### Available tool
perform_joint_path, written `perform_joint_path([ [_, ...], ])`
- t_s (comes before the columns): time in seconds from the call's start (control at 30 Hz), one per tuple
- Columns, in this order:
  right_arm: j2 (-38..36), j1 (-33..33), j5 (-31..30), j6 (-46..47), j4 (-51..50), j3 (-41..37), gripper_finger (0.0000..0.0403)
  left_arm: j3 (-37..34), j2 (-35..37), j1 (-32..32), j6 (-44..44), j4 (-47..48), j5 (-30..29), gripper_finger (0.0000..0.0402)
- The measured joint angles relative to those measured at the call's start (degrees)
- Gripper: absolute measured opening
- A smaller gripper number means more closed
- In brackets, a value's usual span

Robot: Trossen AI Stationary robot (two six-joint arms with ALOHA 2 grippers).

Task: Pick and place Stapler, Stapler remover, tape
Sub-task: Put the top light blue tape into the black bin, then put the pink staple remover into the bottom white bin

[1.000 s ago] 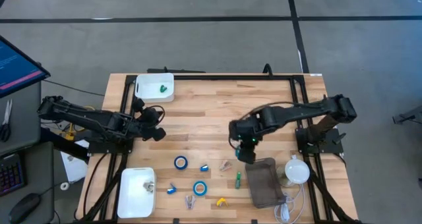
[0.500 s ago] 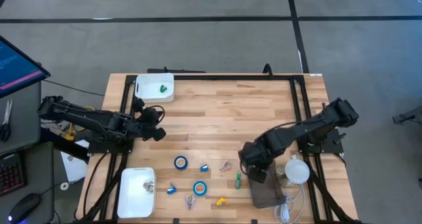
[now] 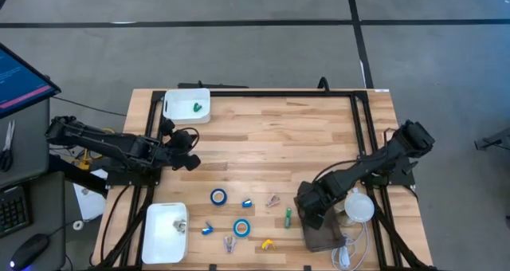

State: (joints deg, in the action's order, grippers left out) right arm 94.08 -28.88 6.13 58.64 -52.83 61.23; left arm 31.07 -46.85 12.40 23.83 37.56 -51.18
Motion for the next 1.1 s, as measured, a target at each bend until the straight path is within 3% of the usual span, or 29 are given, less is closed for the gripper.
perform_joint_path([
  [0.47,0.0,0.13,-0.04,0.12,6.67,-5.4,0.0026,0.0,0.0,0.0,-0.01,-0.1,0.02,0.0001],
  [0.63,0.0,0.16,0.57,0.0,7.4,-5.4,0.009,0.0,0.0,-0.01,0.0,-0.13,0.02,0.0001],
  [0.83,0.0,1.55,8.78,-1.55,7.5,-5.37,0.0172,0.0,0.0,0.0,0.0,-0.15,0.02,0.0001],
  [1.1,-0.02,6.61,14.97,-7.94,6.95,-0.33,0.0182,0.0,0.0,0.0,0.0,-0.42,0.02,0.0001],
])
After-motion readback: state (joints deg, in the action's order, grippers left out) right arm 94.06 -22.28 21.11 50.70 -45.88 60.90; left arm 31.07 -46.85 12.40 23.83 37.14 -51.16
